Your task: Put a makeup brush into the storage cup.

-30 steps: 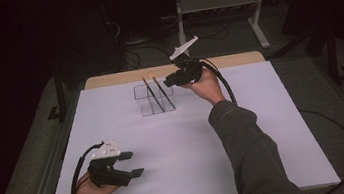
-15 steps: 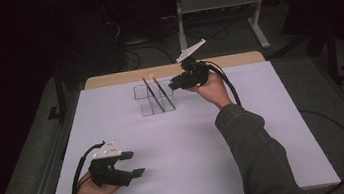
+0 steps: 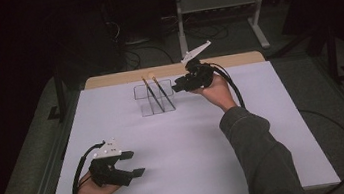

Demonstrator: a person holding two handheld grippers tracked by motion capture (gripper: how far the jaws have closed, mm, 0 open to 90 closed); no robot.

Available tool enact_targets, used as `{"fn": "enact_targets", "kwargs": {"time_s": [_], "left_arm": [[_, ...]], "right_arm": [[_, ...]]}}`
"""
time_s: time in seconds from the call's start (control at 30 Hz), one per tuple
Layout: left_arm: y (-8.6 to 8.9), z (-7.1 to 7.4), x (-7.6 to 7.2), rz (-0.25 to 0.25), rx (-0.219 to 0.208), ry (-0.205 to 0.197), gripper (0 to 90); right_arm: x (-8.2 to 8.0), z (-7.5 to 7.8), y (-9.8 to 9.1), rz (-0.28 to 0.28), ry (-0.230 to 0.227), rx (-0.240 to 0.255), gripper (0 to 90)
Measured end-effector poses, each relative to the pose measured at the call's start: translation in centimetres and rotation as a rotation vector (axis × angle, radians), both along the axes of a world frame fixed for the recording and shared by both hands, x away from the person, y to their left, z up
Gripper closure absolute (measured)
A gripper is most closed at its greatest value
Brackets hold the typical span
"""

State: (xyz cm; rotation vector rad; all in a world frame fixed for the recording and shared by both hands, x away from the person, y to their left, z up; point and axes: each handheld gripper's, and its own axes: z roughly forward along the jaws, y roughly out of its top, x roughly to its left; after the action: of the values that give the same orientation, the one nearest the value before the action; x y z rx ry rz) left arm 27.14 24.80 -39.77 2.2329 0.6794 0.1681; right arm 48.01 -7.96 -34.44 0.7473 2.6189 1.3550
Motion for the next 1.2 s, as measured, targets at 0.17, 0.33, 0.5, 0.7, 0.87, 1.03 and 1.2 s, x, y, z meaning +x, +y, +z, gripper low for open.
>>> {"fn": "enact_targets", "kwargs": {"time_s": [0.17,0.33,0.5,0.7,0.87,1.03,1.2], "left_arm": [[0.2,0.0,0.1,-0.004,0.009,-0.003,27.5],[0.1,0.1,0.1,-0.005,0.007,-0.001,27.0],[0.1,0.0,0.1,-0.002,0.001,0.0,26.9],[0.0,0.1,0.0,0.013,-0.017,0.002,26.5],[0.2,0.1,0.1,0.015,-0.02,0.001,26.5],[0.2,0.1,0.1,0.011,-0.012,0.001,26.0],[0.2,0.1,0.1,0.013,-0.014,-0.001,25.5]], "right_arm": [[-0.2,-0.3,-0.6,-0.003,0.012,0.003,60.5],[-0.5,-0.2,-1.3,-0.013,-0.005,0.004,58.5],[-0.9,-0.5,-2.1,-0.023,-0.001,0.012,56.3],[-1.4,-0.6,-2.8,-0.036,0.001,0.013,52.8],[-1.8,-0.5,-3.4,-0.047,-0.004,0.019,49.6],[-2.0,-0.5,-4.1,-0.057,-0.008,0.02,46.6],[-2.4,-0.5,-4.5,-0.062,-0.007,0.017,45.7]]}}
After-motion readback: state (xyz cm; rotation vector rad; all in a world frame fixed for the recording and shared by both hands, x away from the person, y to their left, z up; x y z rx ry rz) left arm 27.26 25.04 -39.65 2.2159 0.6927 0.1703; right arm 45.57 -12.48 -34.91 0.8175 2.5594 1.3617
